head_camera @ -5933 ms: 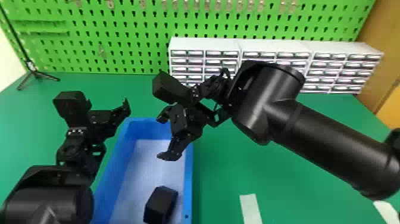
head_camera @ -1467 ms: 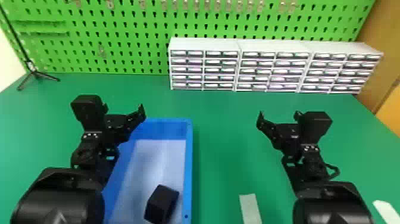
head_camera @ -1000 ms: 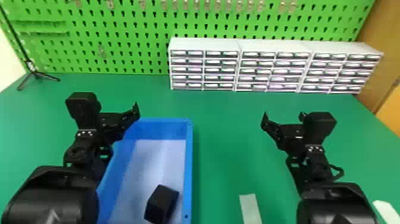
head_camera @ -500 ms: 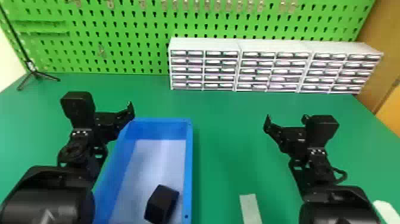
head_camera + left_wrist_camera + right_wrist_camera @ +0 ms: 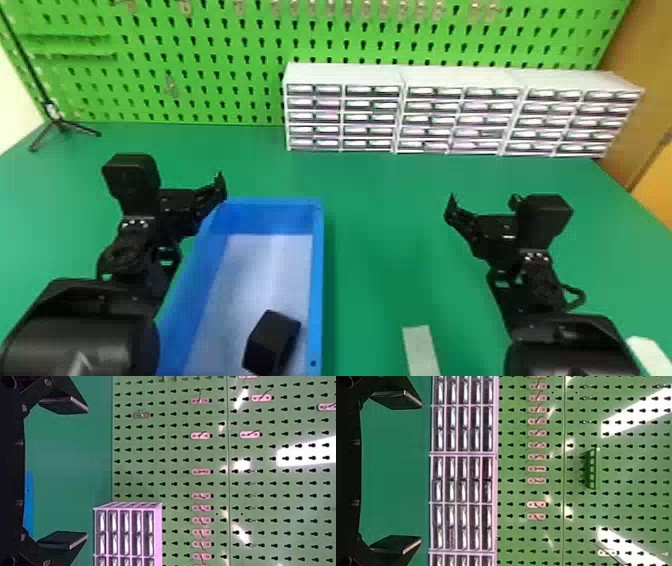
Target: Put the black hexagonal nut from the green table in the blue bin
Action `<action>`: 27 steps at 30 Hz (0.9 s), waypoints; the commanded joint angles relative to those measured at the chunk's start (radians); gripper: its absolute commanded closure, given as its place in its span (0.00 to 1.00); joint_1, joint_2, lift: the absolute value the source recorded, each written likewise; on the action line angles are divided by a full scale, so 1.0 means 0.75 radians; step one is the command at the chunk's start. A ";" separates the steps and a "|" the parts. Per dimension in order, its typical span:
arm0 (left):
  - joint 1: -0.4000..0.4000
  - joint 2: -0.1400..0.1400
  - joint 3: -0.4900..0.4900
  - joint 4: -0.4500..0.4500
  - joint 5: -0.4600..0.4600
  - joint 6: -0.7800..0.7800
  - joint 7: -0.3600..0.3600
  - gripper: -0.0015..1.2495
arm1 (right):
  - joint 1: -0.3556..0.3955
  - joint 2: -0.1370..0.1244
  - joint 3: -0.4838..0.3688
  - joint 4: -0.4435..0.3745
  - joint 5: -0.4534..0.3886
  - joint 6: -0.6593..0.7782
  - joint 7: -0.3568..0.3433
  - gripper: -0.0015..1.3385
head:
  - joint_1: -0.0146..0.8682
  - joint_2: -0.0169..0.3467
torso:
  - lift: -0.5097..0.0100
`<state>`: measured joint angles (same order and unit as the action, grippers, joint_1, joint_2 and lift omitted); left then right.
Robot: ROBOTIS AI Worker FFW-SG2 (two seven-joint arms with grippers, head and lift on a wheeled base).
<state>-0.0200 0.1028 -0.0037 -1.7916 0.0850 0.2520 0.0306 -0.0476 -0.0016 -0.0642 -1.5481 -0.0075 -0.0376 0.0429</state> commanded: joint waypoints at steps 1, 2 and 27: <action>-0.006 0.000 -0.005 0.002 -0.001 0.001 0.000 0.13 | 0.000 0.000 0.000 -0.002 0.000 0.001 0.000 0.08 | 0.79 0.12 | 0.80; -0.006 -0.002 -0.005 0.000 -0.001 0.001 0.000 0.13 | 0.000 0.000 0.000 -0.002 0.002 0.001 0.000 0.08 | 0.79 0.12 | 0.80; -0.016 0.000 -0.014 0.004 -0.001 0.001 0.000 0.13 | -0.008 -0.014 0.018 -0.016 0.006 0.017 0.000 0.08 | 0.79 0.12 | 0.80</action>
<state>-0.0322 0.1027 -0.0123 -1.7901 0.0844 0.2531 0.0306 -0.0515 -0.0037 -0.0582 -1.5604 -0.0046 -0.0281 0.0429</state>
